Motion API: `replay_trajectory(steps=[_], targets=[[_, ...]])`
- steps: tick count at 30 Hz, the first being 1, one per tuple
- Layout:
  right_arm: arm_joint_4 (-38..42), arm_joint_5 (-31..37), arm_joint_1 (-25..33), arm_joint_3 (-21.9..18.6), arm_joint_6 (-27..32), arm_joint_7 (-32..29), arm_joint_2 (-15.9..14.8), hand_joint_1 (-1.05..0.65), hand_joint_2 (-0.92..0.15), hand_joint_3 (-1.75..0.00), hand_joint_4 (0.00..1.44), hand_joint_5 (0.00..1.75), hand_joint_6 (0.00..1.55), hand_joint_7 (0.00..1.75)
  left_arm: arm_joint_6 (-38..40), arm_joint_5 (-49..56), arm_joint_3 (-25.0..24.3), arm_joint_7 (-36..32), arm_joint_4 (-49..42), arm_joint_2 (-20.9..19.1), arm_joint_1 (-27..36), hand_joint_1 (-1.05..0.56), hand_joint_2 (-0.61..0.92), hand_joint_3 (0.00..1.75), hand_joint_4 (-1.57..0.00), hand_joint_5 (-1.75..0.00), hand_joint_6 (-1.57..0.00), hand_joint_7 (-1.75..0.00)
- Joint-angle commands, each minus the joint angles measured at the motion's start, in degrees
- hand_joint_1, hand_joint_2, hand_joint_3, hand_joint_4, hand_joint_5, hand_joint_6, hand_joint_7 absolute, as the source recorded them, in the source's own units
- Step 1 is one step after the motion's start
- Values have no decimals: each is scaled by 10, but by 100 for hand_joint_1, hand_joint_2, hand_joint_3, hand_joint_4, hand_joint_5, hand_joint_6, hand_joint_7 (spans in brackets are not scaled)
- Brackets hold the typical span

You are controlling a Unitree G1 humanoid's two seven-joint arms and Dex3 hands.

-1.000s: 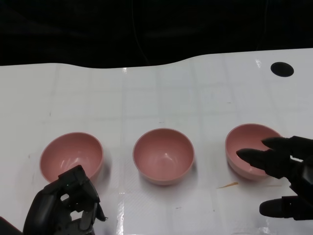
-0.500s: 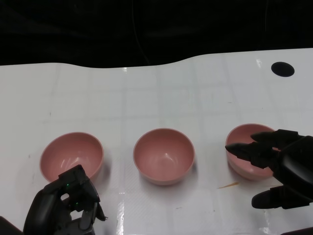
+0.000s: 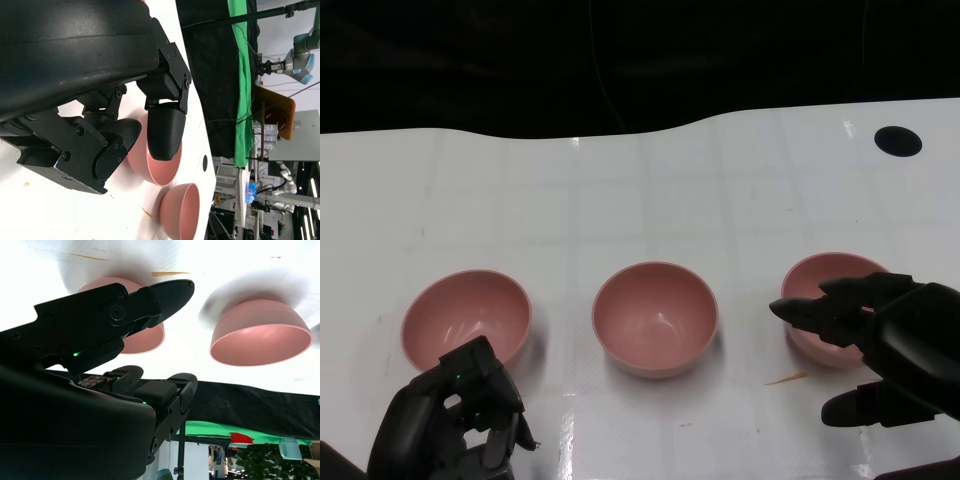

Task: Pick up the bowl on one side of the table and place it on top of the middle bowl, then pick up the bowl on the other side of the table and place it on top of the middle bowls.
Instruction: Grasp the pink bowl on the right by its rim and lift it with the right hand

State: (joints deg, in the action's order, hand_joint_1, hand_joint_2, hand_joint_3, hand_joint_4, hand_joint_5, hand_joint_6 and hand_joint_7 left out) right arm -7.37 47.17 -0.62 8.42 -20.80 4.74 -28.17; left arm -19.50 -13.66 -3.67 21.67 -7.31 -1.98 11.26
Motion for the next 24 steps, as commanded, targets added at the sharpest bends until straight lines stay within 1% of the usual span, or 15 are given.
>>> replay_trajectory(steps=[1, 5, 10, 15, 20, 24], targets=[[4, 0, -3, -6, 6, -6, -20, -81, -92, -1, 55, 3, 51, 1, 13, -6, -2, -4, 12, -4, 6, 0, 51, 132, -78, -175, -73, -162], [9, -5, 2, -12, 11, -5, -33, -82, -92, -2, 55, 2, 51, 1, 20, -2, -1, -9, 21, -1, 10, 1, 54, 128, -77, -175, -72, -164], [15, -6, 5, -14, 16, -5, -42, -83, -92, -4, 57, 2, 52, 1, 24, 1, 0, -12, 27, -1, 12, 1, 56, 127, -77, -175, -71, -165], [25, 1, 1, -9, 25, -6, -47, -83, -92, -5, 59, 2, 54, 1, 21, 6, 1, -15, 26, -2, 11, 0, 55, 127, -76, -175, -70, -165], [33, 11, -7, 0, 44, 11, -50, -83, -92, -5, 58, 1, 54, 1, 20, -2, 0, -12, 21, -1, 9, 1, 54, 128, -77, -175, -71, -165], [49, 13, -17, 11, 46, 6, -50, -83, -92, -3, 59, 1, 55, 1, 21, -1, 0, -13, 22, -1, 9, 1, 55, 128, -77, -175, -71, -165]])
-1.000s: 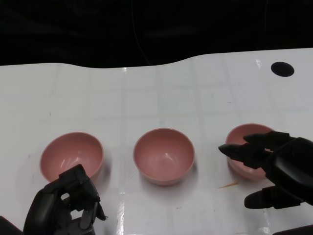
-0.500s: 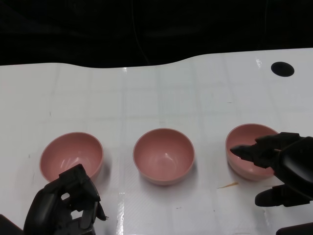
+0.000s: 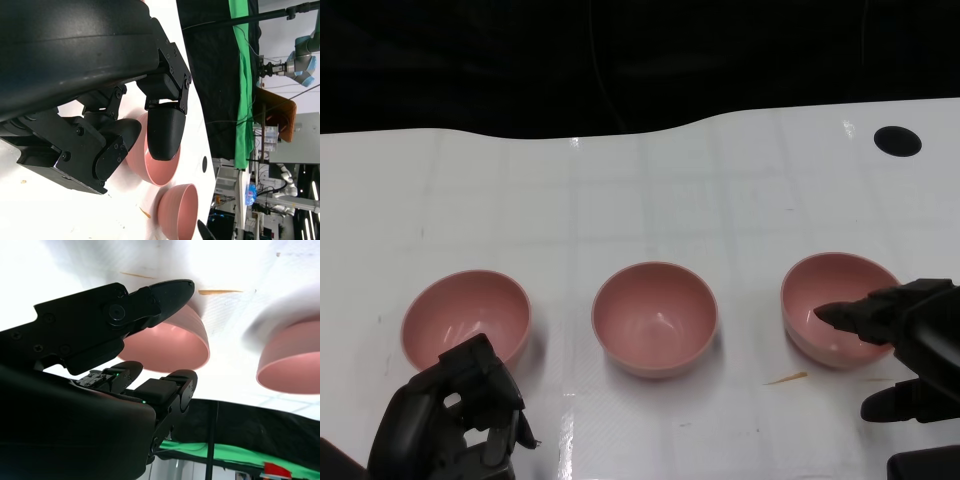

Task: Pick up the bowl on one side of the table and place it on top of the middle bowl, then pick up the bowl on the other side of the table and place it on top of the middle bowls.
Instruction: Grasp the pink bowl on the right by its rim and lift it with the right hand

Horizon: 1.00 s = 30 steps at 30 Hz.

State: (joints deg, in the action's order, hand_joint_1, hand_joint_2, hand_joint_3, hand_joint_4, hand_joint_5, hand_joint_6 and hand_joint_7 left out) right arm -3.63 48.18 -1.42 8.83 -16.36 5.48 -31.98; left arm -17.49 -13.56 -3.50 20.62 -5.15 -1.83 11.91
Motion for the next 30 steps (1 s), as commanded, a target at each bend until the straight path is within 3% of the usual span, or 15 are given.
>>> replay_trajectory(steps=[1, 30], targets=[[17, 2, -12, 9, 0, -4, -11, -83, -92, -3, 60, 2, 56, 1, 0, -1, -1, -3, 0, -3, 3, 1, 55, 128, -77, -175, -71, -165], [139, 23, -100, 94, 1, -70, 8, -74, -91, 0, 65, 1, 61, 1, 6, 2, 1, -9, 1, -1, 1, 1, 55, 127, -77, -175, -71, -165]])
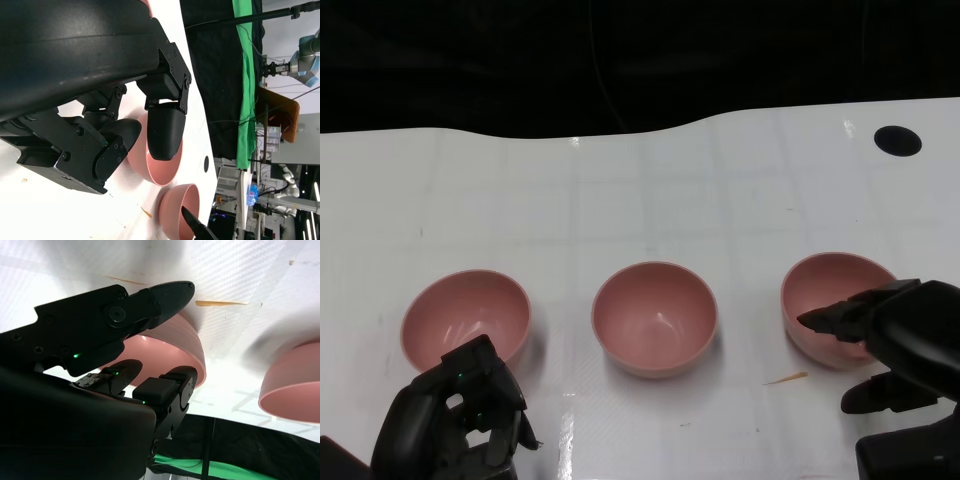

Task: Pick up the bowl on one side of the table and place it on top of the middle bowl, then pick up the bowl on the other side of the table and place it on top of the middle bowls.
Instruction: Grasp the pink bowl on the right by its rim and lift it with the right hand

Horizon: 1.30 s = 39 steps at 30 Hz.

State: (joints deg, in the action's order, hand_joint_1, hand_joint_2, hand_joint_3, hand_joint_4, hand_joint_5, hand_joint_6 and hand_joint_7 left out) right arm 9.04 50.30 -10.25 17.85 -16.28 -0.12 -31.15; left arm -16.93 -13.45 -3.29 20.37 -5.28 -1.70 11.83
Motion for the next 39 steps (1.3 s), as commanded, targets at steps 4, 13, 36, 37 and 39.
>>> replay_trajectory(steps=[4, 13, 36, 37, 39], targets=[[40, -1, -24, 14, -8, -30, 3, -72, -91, 0, 66, 1, 63, 1, -9, 1, -2, -2, -5, -3, 0, 1, 55, 127, -77, -175, -70, -165], [106, 2, -48, 36, -23, -74, 14, -71, -90, 0, 70, 2, 66, 1, -10, -1, -3, 0, -4, -4, 1, 0, 55, 128, -77, -175, -70, -165], [274, 9, -101, 96, -67, -209, 36, -50, -91, 0, 87, 4, 81, 3, -4, -3, -1, -3, -1, -3, 3, 0, 54, 129, -77, -175, -71, -164], [283, 9, -104, 99, -72, -222, 38, -47, -91, 0, 89, 4, 82, 3, -6, -3, -1, -3, -1, -3, 3, 0, 54, 129, -77, -175, -71, -164], [300, 8, -109, 103, -85, -247, 41, -37, -91, 0, 96, 7, 88, 4, -6, -6, -2, -1, -1, -2, 4, 1, 55, 129, -77, -175, -71, -165]])
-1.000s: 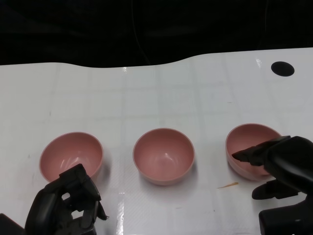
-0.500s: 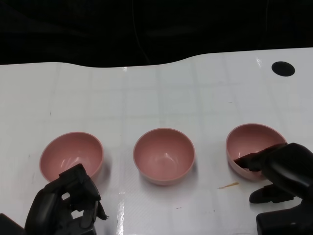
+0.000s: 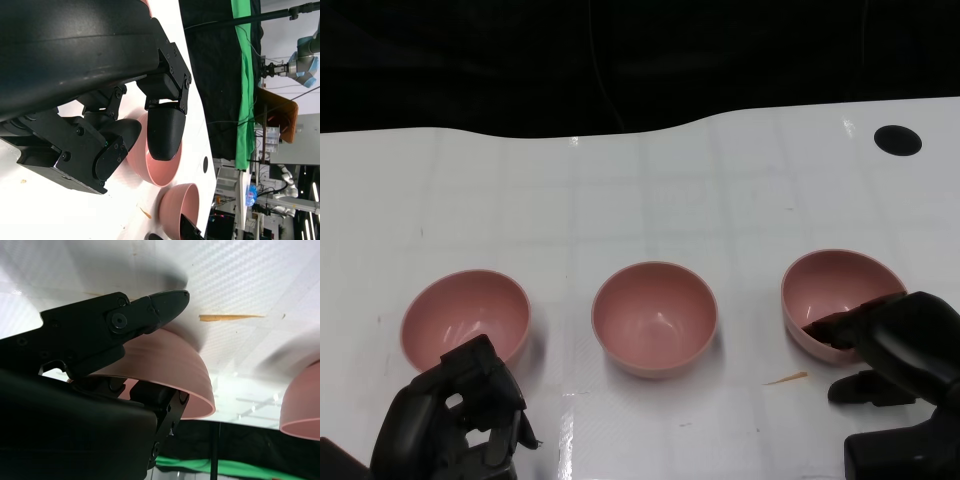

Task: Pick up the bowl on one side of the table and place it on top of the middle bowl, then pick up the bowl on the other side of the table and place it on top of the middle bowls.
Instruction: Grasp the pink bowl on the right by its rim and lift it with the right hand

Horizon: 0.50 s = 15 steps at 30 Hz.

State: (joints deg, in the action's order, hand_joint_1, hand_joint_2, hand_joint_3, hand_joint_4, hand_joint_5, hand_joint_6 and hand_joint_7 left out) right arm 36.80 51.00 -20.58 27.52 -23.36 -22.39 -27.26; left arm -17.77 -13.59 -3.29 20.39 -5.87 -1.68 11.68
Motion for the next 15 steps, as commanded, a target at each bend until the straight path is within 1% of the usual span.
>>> replay_trajectory(steps=[1, 3, 4, 5, 6, 7, 8, 10, 11, 12, 13, 14, 15], targets=[[29, -1, -7, 7, -19, -34, 4, -31, -92, -1, 102, 9, 92, 5, 5, -7, -2, -1, 6, -2, 5, 1, 55, 129, -76, -175, -71, -165], [44, -6, -12, 7, -34, -52, 8, -23, -92, -5, 109, 13, 99, 7, 4, -6, -1, 0, 5, -2, 5, 1, 55, 129, -77, -175, -71, -165], [52, -8, -15, 7, -45, -63, 9, -17, -92, -9, 114, 25, 107, 7, 2, -4, -1, 0, 4, -3, 4, 1, 55, 129, -76, -175, -71, -165], [59, -9, -17, 7, -53, -71, 10, -15, -92, -10, 106, 49, 112, 5, 0, -3, -1, 0, 3, -3, 4, 1, 55, 129, -76, -175, -71, -165], [66, -8, -20, 8, -59, -79, 11, -13, -92, -11, 99, 69, 115, 3, 2, -1, 0, -3, 5, -3, 5, 1, 55, 129, -76, -175, -71, -165], [73, -7, -22, 9, -63, -88, 11, -10, -92, -16, 95, 91, 122, 4, 3, 0, 0, -4, 7, -3, 5, 1, 55, 129, -76, -175, -71, -165], [78, -6, -24, 10, -66, -94, 12, -8, -92, -19, 94, 99, 126, 5, 4, 1, 0, -5, 7, -3, 5, 1, 55, 129, -76, -175, -71, -165], [92, -8, -27, 12, -77, -112, 15, -7, -92, -20, 93, 105, 128, 6, 4, 0, 0, -4, 7, -3, 4, 1, 55, 129, -76, -175, -71, -165], [100, -8, -28, 12, -84, -127, 18, -3, -92, -26, 80, 145, 105, 71, 4, -1, 0, -3, 6, -2, 4, 1, 55, 129, -76, -175, -71, -165], [107, -10, -30, 13, -91, -137, 20, -3, -92, -27, 76, 159, 82, 121, 6, -2, 0, -3, 7, -2, 4, 1, 54, 129, -76, -175, -71, -165], [112, -10, -30, 13, -95, -144, 20, -4, -92, -30, 73, 168, 64, 153, 6, -2, 0, -3, 7, -2, 4, 1, 54, 129, -77, -175, -70, -165], [113, -10, -30, 13, -96, -146, 20, -5, -92, -31, 71, 171, 57, 163, 4, -1, 0, -3, 5, -3, 3, 1, 54, 129, -77, -175, -70, -165], [113, -12, -30, 13, -97, -146, 20, -6, -92, -33, 69, 173, 53, 169, 1, 0, 0, -3, 4, -3, 3, 1, 54, 129, -77, -175, -70, -165]])
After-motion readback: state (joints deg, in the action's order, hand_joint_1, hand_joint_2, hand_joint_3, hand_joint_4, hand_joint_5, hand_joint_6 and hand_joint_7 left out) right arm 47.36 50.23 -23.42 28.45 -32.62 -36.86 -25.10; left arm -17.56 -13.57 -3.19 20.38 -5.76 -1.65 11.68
